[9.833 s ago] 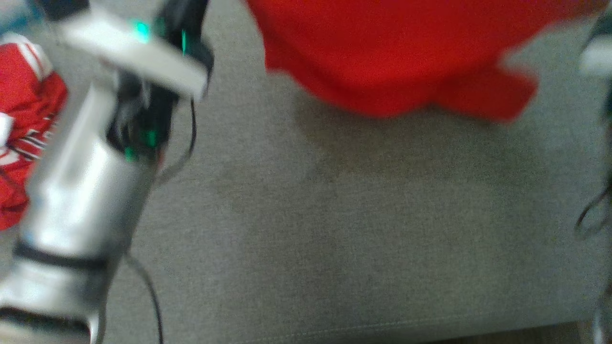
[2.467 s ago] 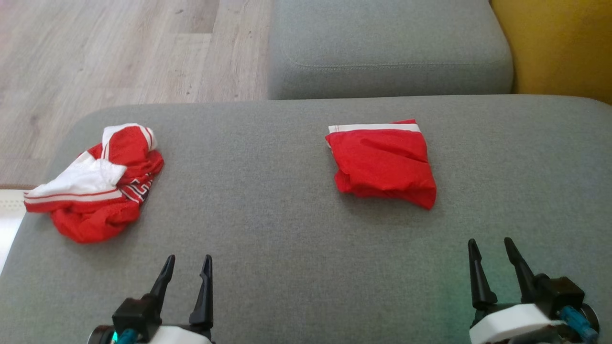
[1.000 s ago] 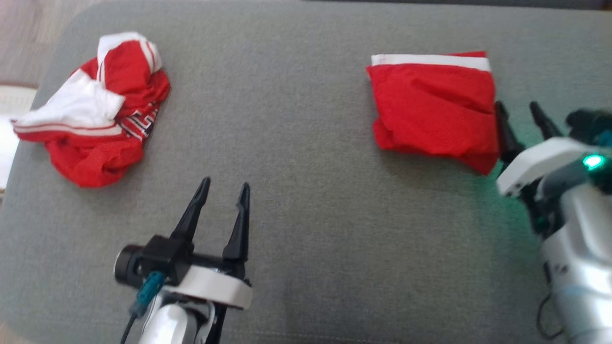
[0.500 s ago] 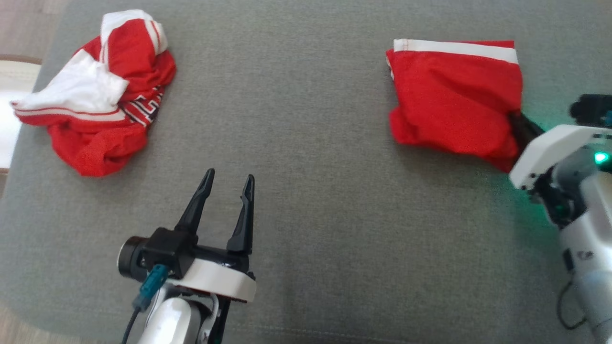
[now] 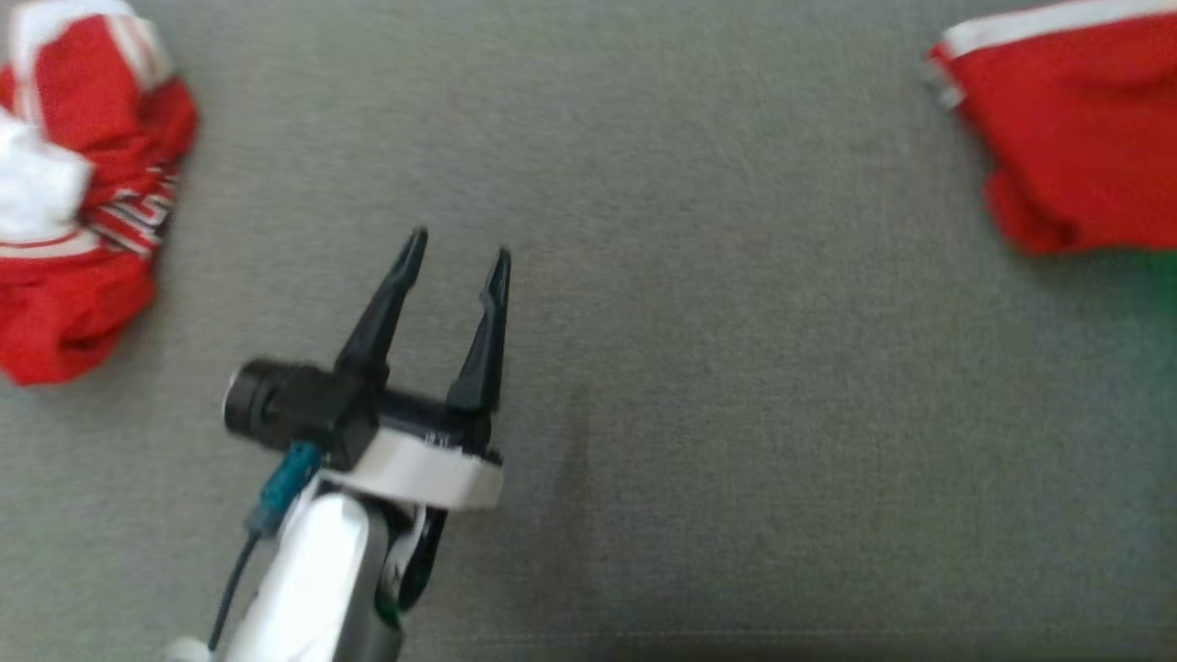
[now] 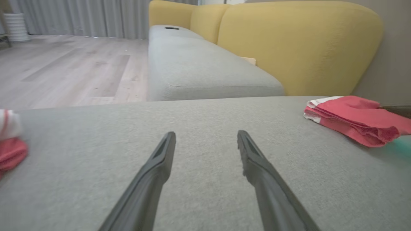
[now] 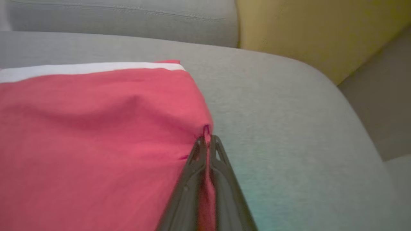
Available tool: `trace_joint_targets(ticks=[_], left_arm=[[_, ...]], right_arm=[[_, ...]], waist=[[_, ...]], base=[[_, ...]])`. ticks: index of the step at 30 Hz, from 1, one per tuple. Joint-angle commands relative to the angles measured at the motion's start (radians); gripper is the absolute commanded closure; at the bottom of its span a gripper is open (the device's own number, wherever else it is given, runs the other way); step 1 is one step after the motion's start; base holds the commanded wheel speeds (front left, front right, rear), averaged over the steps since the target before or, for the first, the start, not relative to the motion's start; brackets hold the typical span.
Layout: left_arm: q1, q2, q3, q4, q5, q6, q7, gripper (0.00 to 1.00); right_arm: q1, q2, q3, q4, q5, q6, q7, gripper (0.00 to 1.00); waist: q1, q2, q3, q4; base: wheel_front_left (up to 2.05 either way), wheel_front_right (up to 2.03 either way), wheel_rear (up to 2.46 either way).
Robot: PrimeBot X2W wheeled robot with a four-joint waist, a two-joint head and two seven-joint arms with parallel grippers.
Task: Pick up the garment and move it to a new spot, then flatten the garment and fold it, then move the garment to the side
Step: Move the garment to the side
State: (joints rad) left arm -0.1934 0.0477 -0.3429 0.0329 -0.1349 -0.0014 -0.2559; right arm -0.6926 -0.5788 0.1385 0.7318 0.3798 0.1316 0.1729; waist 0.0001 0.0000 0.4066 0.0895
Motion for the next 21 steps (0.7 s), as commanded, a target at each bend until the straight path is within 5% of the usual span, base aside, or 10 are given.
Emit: trace_joint_targets(ticks=[1,14,15,16,21], left_arm=[[-0.042,0.003,0.027,-0.039,0.004,-0.005,-0.006,0.00],[-0.178,0.003,0.012,-0.085,0.003,-0.011,-0.006,0.00],[-0.179,0.003,0.014,-0.086,0.002,-0.010,-0.006,0.00],[-0.179,0.003,0.015,-0.087,0.001,-0.010,-0.006,0.00],[-0.163,0.003,0.024,-0.066,-0.006,-0.005,-0.006,0.00]], right_arm=[[-0.017,-0.050,-0.012,-0.036,-0.014,-0.001,-0.005,1.00],[-0.052,-0.223,-0.260,-0.081,-0.180,-0.001,-0.023,1.00],[-0.051,-0.226,-0.281,-0.084,-0.199,-0.001,-0.031,0.45],[-0.051,-0.223,-0.302,-0.089,-0.221,-0.001,-0.043,0.03],[-0.023,-0.118,-0.353,-0.132,-0.321,-0.001,-0.102,0.00]], waist=[[-0.0001,0.0000,0.064,-0.049],[-0.0001,0.0000,0.186,-0.076],[-0.0001,0.0000,0.188,-0.074],[-0.0001,0.0000,0.189,-0.071],[-0.0001,0.0000,0.133,-0.051]], base=[[0.00,0.00,0.00],[0.00,0.00,0.00],[0.00,0.00,0.00],[0.00,0.00,0.00],[0.00,0.00,0.00]])
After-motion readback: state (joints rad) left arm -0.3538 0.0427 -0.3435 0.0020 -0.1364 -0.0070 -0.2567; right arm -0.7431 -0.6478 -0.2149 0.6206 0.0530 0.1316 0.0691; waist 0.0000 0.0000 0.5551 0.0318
